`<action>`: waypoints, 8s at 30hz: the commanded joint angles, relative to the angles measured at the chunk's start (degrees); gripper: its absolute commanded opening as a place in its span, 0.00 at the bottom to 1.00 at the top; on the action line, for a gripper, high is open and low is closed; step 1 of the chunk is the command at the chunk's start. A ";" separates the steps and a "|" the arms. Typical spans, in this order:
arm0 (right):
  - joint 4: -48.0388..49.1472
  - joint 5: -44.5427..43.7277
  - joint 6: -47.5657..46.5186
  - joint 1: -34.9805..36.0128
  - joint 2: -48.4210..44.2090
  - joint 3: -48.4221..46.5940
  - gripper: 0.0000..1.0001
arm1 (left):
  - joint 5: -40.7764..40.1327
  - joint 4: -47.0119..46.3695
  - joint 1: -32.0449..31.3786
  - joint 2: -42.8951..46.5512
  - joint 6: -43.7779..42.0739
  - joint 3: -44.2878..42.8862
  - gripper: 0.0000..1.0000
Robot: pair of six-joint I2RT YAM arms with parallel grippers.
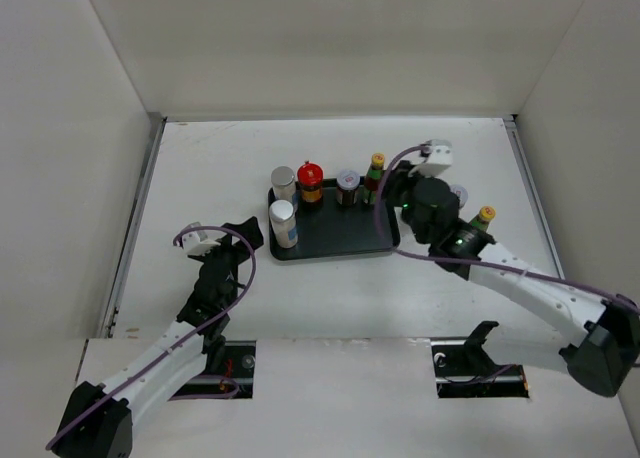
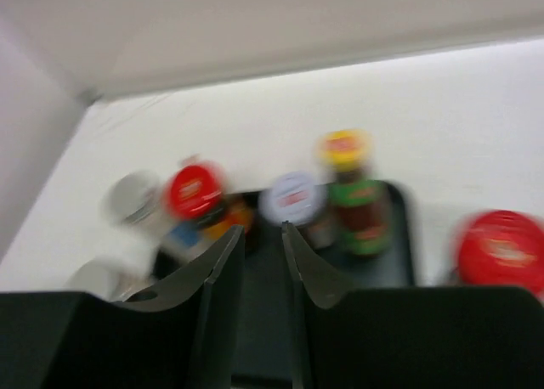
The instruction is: Organize the condiment bottles
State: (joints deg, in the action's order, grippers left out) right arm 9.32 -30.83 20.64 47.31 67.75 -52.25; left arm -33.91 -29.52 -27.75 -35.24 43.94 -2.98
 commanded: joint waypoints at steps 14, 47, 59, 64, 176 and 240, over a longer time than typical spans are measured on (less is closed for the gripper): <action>-16.09 -3.37 1.42 -19.40 7.56 0.49 0.97 | 1.04 -1.24 0.46 0.35 0.53 2.10 1.00; -9.86 -4.33 -1.66 -5.54 4.40 -6.37 0.55 | 1.22 -2.47 0.11 -2.20 0.44 1.75 1.00; -0.18 0.33 -2.45 5.20 27.25 -19.63 0.53 | 1.22 -2.21 -0.07 -0.62 0.00 1.93 1.00; -0.36 0.33 -2.45 7.49 32.00 -22.54 0.54 | 1.22 -2.03 -0.07 -0.26 0.00 2.02 1.00; 6.06 -8.37 -1.57 5.73 19.96 -12.17 0.27 | 1.57 -2.21 -0.60 -0.88 -0.17 1.93 1.00; -0.18 -4.33 3.70 -30.76 5.22 9.97 0.48 | 1.57 -2.21 -0.24 -1.67 0.18 1.49 1.00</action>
State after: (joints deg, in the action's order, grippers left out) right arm 4.19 -32.93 24.99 13.69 80.40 -41.65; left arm -32.71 -29.36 -28.14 -36.69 43.92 -2.96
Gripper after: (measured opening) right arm 0.679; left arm 0.997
